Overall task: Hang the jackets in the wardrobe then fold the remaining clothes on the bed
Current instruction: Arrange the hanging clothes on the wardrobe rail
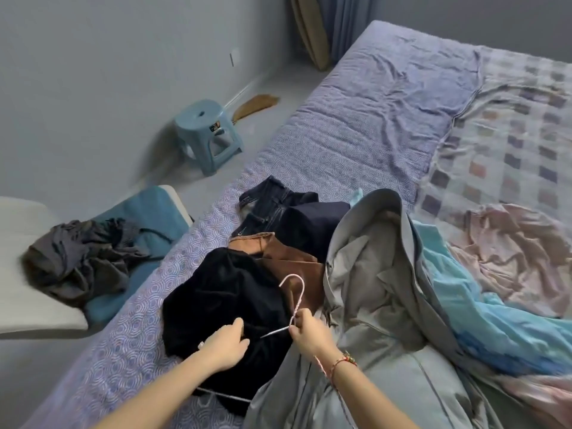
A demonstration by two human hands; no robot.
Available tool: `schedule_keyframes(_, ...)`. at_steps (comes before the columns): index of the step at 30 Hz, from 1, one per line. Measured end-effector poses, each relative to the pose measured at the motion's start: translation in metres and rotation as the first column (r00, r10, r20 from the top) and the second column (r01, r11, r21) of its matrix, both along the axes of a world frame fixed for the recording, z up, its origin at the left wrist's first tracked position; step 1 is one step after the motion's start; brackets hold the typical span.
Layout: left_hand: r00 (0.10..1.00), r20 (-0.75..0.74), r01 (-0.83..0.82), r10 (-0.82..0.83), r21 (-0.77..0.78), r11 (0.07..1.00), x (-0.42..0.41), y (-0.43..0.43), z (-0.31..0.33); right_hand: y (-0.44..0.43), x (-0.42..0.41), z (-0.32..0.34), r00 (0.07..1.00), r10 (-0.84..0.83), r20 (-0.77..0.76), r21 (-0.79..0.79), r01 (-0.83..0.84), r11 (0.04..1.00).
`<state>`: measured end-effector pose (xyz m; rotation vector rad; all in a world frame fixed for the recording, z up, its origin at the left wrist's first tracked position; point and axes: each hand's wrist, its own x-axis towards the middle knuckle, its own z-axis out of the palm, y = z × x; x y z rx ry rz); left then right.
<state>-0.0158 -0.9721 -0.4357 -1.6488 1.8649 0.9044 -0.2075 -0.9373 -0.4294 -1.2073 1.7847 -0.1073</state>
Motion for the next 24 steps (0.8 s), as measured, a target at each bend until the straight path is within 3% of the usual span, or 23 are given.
schedule_keyframes(3,0.997,0.035,0.065,-0.065,0.0,0.998,0.014,0.008,0.008,-0.003,0.016,-0.002,0.982,0.143,-0.126,0.033,-0.14,0.99)
schedule_keyframes(6,0.991,0.057,0.126,-0.124,-0.03,0.992,0.033,0.022,0.023,-0.001,0.03,0.012,0.96,0.208,-0.19,-0.08,-0.226,0.971)
schedule_keyframes(9,0.987,0.067,0.159,-0.149,-0.192,0.969,0.054,0.036,0.051,0.0,0.047,0.039,0.96,0.229,-0.163,-0.266,-0.266,0.926)
schedule_keyframes(11,0.997,0.032,0.076,-0.069,-0.304,0.95,0.072,0.031,0.077,-0.004,0.058,0.063,0.981,0.191,0.028,-0.352,-0.169,0.921)
schedule_keyframes(13,0.998,0.044,0.061,-0.046,-0.45,0.891,0.092,0.018,0.107,-0.011,0.067,0.083,0.942,0.106,0.319,-0.365,0.019,0.931)
schedule_keyframes(17,0.977,0.124,0.208,-0.176,-0.752,0.625,0.113,-0.007,0.17,-0.015,0.088,0.123,0.767,-0.003,0.642,-0.42,0.355,0.835)
schedule_keyframes(19,0.991,0.072,0.105,-0.11,-0.938,0.33,0.114,-0.016,0.2,-0.017,0.097,0.153,0.663,0.007,0.748,-0.453,0.504,0.735)
schedule_keyframes(22,0.987,-0.089,-0.096,-0.133,-0.994,-0.051,0.095,-0.015,0.241,-0.03,0.079,0.195,0.605,0.027,0.796,-0.493,0.62,0.611)
schedule_keyframes(23,0.977,-0.131,-0.148,-0.167,-0.985,-0.09,0.078,-0.007,0.244,-0.034,0.061,0.203,0.623,-0.005,0.782,-0.506,0.64,0.578)
schedule_keyframes(24,0.961,-0.186,-0.197,-0.204,-0.98,-0.035,0.056,0.002,0.233,-0.035,0.034,0.207,0.674,-0.07,0.736,-0.531,0.638,0.557)
